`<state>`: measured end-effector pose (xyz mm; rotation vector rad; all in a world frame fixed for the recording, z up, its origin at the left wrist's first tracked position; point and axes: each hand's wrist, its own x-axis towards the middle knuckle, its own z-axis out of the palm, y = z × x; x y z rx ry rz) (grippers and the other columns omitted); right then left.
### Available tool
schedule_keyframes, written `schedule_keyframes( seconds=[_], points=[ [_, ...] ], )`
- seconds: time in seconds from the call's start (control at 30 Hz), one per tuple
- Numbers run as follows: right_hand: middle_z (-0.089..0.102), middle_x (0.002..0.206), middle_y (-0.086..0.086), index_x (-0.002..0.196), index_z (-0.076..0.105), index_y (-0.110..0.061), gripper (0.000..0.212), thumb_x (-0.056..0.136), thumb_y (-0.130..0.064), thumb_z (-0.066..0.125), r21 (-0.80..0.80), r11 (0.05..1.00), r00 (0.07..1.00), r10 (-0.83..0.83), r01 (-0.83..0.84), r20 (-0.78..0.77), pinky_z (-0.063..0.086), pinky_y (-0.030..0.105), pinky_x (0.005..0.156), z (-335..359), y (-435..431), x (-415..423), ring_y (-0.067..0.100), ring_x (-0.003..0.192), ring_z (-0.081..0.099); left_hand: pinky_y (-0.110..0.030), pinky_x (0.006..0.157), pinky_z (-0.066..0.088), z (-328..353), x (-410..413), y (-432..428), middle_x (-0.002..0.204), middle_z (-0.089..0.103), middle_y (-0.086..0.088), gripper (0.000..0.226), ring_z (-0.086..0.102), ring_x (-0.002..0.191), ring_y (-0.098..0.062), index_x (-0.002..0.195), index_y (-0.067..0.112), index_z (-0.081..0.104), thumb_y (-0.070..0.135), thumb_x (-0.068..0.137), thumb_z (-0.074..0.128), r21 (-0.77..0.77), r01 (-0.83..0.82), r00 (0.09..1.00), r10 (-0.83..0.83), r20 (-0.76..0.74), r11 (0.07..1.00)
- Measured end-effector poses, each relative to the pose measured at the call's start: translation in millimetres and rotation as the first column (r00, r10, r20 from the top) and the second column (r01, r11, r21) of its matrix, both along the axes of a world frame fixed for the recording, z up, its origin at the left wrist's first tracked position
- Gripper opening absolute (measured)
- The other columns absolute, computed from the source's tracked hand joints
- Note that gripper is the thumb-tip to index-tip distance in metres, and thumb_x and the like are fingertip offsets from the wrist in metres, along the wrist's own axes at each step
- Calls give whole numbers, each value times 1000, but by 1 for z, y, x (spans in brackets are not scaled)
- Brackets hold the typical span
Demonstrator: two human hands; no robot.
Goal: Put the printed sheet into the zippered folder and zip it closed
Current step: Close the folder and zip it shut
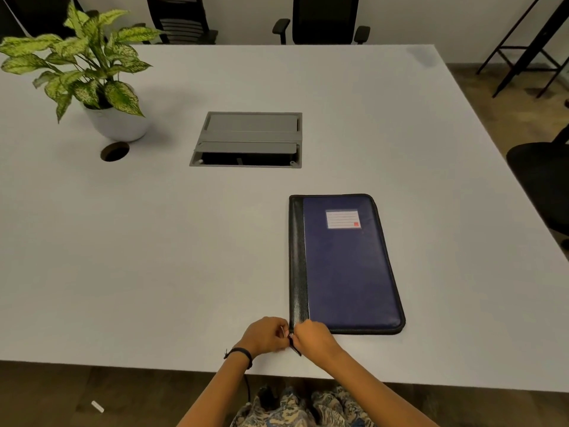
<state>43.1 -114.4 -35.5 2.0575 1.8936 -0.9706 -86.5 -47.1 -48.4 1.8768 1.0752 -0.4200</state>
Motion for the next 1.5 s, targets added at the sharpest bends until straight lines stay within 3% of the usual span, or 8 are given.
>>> schedule_keyframes(
  seconds=[0.23,0.53,0.73,1.03,1.2,1.33,1.43,1.5],
  points=[
    [65,103,23,97,63,1,30,96,-9,34,37,998,998,58,-60,31,40,39,66,-4,-12,15,38,94,61,-15,58,35,-1,-1,5,75,54,9,21,49,70,-10,94,16,63,34,82,62,125,108,994,-109,2,986],
    [67,101,23,96,59,0,26,96,-9,35,96,995,998,35,-39,43,39,39,63,-12,-26,17,39,90,63,-31,81,54,1,2,4,77,69,2,11,64,69,-13,77,24,53,28,87,58,-184,27,998,-16,64,982],
    [68,97,21,92,62,-1,29,95,-11,35,106,994,999,28,-32,38,36,37,61,-7,-24,15,39,88,63,-28,75,53,-6,3,-1,60,63,14,27,59,50,1,65,29,48,36,89,59,-44,24,997,-21,78,999],
    [70,90,20,70,50,-11,23,90,-5,41,102,994,995,23,-33,97,31,31,57,-8,-29,28,34,82,65,-12,62,42,-8,4,9,80,77,-5,29,55,42,11,63,31,47,38,88,59,48,152,987,-154,43,987],
    [45,24,-5,36,24,-18,67,22,-29,89,176,982,983,43,-75,180,-6,19,40,1,-29,37,5,21,42,-11,63,41,-8,5,9,81,77,-5,24,57,48,7,70,26,53,40,88,59,56,182,982,-184,40,982],
    [71,80,15,73,61,-8,22,90,-13,49,97,995,996,-18,10,88,29,26,49,-5,-39,29,28,72,67,-12,65,39,-7,5,8,85,76,-7,21,56,56,4,77,22,53,39,90,57,61,184,982,-186,38,981],
    [69,94,15,92,61,-4,27,97,-15,37,124,980,987,-160,155,31,38,31,61,-7,-41,27,30,83,65,-16,70,42,-6,4,7,88,76,-10,20,55,57,5,80,19,52,35,91,57,36,164,984,-166,61,986],
    [71,70,9,72,65,-9,11,79,-17,67,196,977,992,-97,80,77,42,25,50,-2,-40,22,18,62,67,-18,72,42,-4,3,7,89,75,-11,19,57,59,2,81,18,52,33,92,56,36,170,983,-172,68,985]
  ],
)
